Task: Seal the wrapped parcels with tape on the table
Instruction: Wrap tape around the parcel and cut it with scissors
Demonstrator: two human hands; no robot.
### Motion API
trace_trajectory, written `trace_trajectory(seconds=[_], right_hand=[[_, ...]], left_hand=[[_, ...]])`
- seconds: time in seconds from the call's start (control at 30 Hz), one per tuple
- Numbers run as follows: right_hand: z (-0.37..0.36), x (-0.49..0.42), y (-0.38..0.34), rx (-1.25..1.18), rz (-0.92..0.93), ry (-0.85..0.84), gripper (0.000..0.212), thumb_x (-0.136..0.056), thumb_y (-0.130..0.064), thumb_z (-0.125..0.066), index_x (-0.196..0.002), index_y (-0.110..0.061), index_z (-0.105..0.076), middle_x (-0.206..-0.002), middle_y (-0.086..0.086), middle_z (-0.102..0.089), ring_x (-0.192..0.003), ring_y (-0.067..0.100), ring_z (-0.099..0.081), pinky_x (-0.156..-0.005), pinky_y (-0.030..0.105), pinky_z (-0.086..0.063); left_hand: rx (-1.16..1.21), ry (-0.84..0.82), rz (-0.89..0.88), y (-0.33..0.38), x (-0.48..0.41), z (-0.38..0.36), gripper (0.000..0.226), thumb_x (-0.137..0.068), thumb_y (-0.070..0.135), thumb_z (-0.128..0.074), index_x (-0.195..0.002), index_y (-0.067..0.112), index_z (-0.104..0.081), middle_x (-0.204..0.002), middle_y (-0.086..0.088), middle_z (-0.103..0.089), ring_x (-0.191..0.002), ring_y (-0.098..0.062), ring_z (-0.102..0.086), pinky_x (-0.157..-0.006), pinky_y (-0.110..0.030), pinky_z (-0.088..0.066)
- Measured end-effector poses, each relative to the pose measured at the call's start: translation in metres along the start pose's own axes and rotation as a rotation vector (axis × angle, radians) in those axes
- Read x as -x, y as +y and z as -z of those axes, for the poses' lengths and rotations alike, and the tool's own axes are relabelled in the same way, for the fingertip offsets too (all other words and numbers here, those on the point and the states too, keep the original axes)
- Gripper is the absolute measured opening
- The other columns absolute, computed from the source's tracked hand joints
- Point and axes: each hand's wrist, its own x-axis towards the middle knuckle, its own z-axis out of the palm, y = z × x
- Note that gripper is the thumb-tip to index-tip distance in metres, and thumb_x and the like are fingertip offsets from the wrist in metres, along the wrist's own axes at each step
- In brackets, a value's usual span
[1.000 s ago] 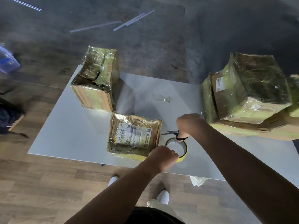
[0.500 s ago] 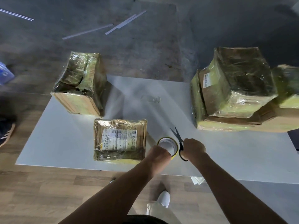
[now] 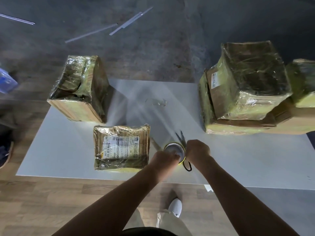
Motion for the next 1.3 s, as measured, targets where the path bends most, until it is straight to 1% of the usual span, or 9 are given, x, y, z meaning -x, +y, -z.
trace_trajectory(seconds=[0.07, 0.23, 0.43, 0.53, 0.67, 0.83, 0.97, 1.07, 1.3], right_hand=[[0.013, 0.005, -0.016, -0.101, 0.029, 0.108, 0.028, -0.095, -0.019, -0.049, -0.12, -0.012, -0.057, -0.12, 0.008, -0.06, -0.113, 0.025, -0.058, -0.086, 0.03, -0.047], [0.023, 0.013, -0.071, -0.455, 0.246, 0.288, 0.031, -0.101, -0.022, -0.038, -0.117, -0.005, -0.057, -0.121, 0.015, -0.058, -0.117, 0.029, -0.053, -0.093, 0.028, -0.036], [0.004, 0.006, -0.123, -0.915, 0.221, 0.013, 0.066, -0.094, -0.051, -0.048, -0.145, -0.013, -0.034, -0.138, 0.013, -0.052, -0.129, 0.031, -0.048, -0.106, 0.038, -0.037], [-0.01, 0.004, -0.133, -0.965, 0.132, 0.085, 0.042, -0.097, -0.044, -0.044, -0.116, -0.009, -0.057, -0.106, 0.016, -0.067, -0.102, 0.034, -0.062, -0.082, 0.036, -0.047], [-0.004, 0.006, -0.132, -0.919, 0.015, 0.019, 0.055, -0.101, -0.041, -0.04, -0.095, 0.007, -0.066, -0.082, 0.02, -0.063, -0.091, 0.037, -0.065, -0.067, 0.033, -0.041], [0.019, 0.017, -0.125, -0.843, -0.009, -0.118, 0.05, -0.096, -0.052, -0.044, -0.097, -0.003, -0.055, -0.097, 0.018, -0.065, -0.102, 0.036, -0.062, -0.075, 0.033, -0.046], [0.018, 0.014, -0.127, -0.614, 0.251, 0.221, 0.059, -0.093, -0.041, -0.053, -0.144, -0.017, -0.034, -0.146, 0.012, -0.038, -0.132, 0.029, -0.04, -0.104, 0.041, -0.039], [0.018, 0.005, -0.132, -0.576, 0.462, 0.216, 0.042, -0.096, -0.023, -0.053, -0.136, -0.016, -0.049, -0.138, 0.008, -0.045, -0.126, 0.024, -0.047, -0.1, 0.025, -0.035], [-0.001, 0.009, -0.14, -0.982, 0.038, 0.098, 0.053, -0.096, -0.039, -0.052, -0.137, -0.008, -0.039, -0.118, 0.015, -0.06, -0.106, 0.034, -0.059, -0.089, 0.041, -0.049]], left_hand=[[0.077, 0.243, 0.003, -0.009, 0.007, 0.005, 0.026, -0.059, 0.013, -0.079, -0.08, 0.012, -0.065, -0.071, -0.003, -0.062, -0.048, -0.021, -0.059, -0.039, -0.021, -0.039], [0.156, 0.652, 0.274, -0.057, 0.03, 0.017, 0.01, -0.072, 0.018, -0.057, -0.078, 0.01, -0.06, -0.078, -0.009, -0.057, -0.072, -0.028, -0.057, -0.058, -0.031, -0.047], [0.071, 0.491, 0.423, -0.109, 0.059, -0.001, 0.049, -0.079, 0.028, -0.072, -0.122, 0.009, -0.06, -0.12, -0.013, -0.063, -0.116, -0.035, -0.057, -0.104, -0.053, -0.039], [0.037, 0.471, 0.393, -0.111, 0.055, -0.006, 0.049, -0.08, 0.032, -0.072, -0.122, 0.01, -0.061, -0.116, -0.01, -0.065, -0.108, -0.031, -0.06, -0.1, -0.046, -0.039], [0.061, 0.448, 0.368, -0.113, 0.048, -0.003, 0.046, -0.081, 0.034, -0.07, -0.119, 0.01, -0.061, -0.111, -0.008, -0.066, -0.102, -0.03, -0.061, -0.093, -0.043, -0.044], [0.188, 0.464, 0.399, -0.147, 0.069, 0.008, 0.043, -0.085, 0.034, -0.068, -0.12, 0.01, -0.06, -0.116, -0.009, -0.065, -0.112, -0.029, -0.057, -0.097, -0.044, -0.044], [0.254, 0.343, 0.551, -0.177, 0.1, 0.005, 0.045, -0.09, 0.04, -0.062, -0.125, 0.012, -0.056, -0.128, -0.009, -0.058, -0.125, -0.03, -0.046, -0.098, -0.049, -0.041], [0.443, 0.307, 0.578, -0.178, 0.099, 0.006, 0.04, -0.088, 0.037, -0.065, -0.117, 0.009, -0.058, -0.12, -0.01, -0.057, -0.119, -0.027, -0.043, -0.085, -0.038, -0.046], [1.014, 0.531, 0.928, -0.163, 0.11, -0.004, 0.087, -0.075, 0.034, -0.08, -0.141, 0.001, -0.033, -0.134, -0.019, -0.041, -0.12, -0.03, -0.047, -0.1, -0.042, -0.045]])
